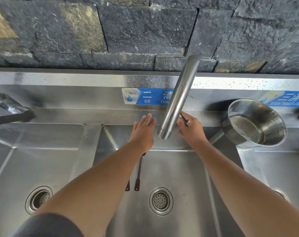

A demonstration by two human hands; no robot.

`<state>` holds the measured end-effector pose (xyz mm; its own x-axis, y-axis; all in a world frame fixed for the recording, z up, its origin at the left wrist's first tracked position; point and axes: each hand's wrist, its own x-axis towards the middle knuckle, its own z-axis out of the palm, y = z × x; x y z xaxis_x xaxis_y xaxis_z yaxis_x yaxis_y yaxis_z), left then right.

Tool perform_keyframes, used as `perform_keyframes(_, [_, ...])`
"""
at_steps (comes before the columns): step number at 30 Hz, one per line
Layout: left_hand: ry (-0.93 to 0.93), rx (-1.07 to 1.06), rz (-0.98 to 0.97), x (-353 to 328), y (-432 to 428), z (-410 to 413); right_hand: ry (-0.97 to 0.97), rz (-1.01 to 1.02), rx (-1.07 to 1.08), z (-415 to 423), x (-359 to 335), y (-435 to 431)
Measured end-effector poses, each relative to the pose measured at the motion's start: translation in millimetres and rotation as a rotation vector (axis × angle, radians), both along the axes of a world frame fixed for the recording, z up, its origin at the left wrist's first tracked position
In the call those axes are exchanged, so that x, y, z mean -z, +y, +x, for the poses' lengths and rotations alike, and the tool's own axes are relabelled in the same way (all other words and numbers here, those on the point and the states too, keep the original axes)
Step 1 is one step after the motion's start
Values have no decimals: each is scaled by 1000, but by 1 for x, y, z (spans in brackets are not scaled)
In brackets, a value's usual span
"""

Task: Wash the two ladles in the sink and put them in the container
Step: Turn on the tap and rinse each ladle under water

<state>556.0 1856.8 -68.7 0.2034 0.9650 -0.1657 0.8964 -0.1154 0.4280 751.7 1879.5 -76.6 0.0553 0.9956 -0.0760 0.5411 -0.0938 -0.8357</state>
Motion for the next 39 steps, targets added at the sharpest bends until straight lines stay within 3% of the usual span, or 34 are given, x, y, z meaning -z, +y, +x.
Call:
perform_keyframes(5, [17, 9, -125, 33, 15, 0, 41, -27, 39, -2, -1, -1])
perform_keyframes(7, [125, 34, -92, 46, 20, 0, 30, -26, 35, -2, -2, -1])
perform_keyframes(15, [270, 81, -52, 65, 30, -3, 50, -57, 49, -5, -6, -1])
perform_keyframes(23, [167, 30, -62, 46, 22, 1, 49, -60, 67, -6, -2, 1])
perform_keyframes(26, [-74, -72, -127, 22, 12, -3, 48, -29, 145, -9, 5, 0])
perform_keyframes(29, [-154, -70, -82, 9, 1, -12, 13, -14, 293, -17, 15, -11])
perform_keyframes(34, [-239, -175, 46, 31, -41, -30, 81, 122, 432, -34, 40, -57])
perform_keyframes(39, [-357, -398, -31, 79, -82, -42, 171, -55, 356, -62, 83, -98])
